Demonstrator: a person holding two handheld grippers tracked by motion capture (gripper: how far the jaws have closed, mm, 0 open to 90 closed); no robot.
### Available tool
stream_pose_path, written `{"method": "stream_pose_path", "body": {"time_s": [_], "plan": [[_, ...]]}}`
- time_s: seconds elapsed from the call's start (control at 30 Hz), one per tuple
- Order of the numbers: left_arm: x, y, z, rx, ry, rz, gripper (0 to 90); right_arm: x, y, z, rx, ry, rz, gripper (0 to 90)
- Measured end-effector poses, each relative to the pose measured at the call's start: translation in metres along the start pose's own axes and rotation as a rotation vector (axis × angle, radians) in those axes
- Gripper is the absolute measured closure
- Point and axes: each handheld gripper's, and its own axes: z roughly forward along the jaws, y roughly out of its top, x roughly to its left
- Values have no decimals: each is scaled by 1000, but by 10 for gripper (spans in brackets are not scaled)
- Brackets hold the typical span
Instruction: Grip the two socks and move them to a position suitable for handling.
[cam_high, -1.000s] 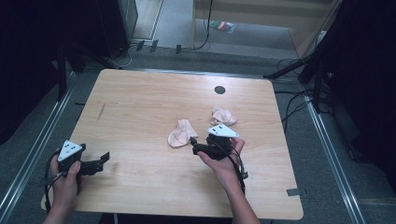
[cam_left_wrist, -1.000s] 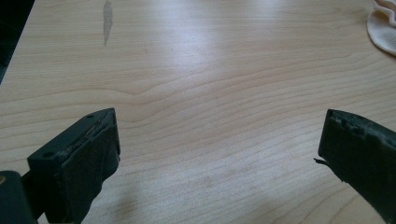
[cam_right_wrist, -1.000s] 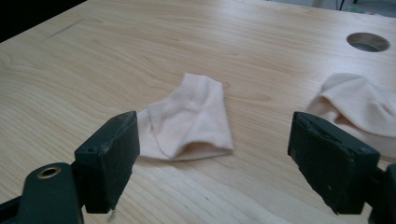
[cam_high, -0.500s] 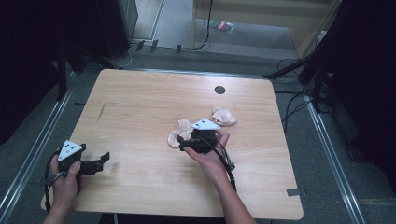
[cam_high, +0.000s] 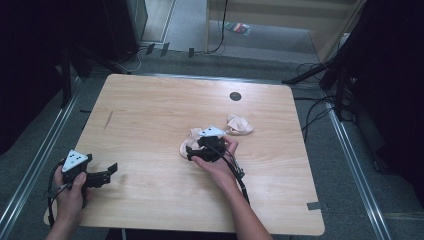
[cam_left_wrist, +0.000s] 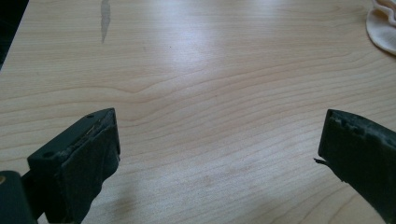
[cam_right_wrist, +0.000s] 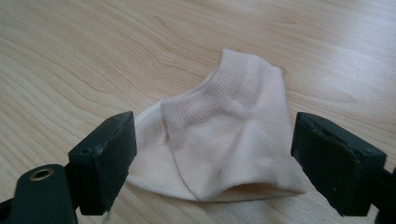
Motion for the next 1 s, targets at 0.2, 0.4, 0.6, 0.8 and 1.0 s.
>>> {"method": "stream_pose_path", "body": {"time_s": [0.2, 0.4, 0.6, 0.8, 1.0], "plan": [[0, 0, 0, 3, 1, 2, 0, -1, -5, 7, 16, -8, 8, 161], [0, 0, 0, 3, -3, -1, 0, -3, -9, 12, 32, -24, 10, 195], [0, 0, 1, 2, -6, -4, 0, 1, -11, 14, 29, -87, -20, 302], [0, 0, 1, 2, -4, -8, 0, 8, -13, 12, 9, -112, -35, 687], [1, 0, 0, -9, 13, -16, 0, 2, -12, 7, -8, -97, 20, 836]]}}
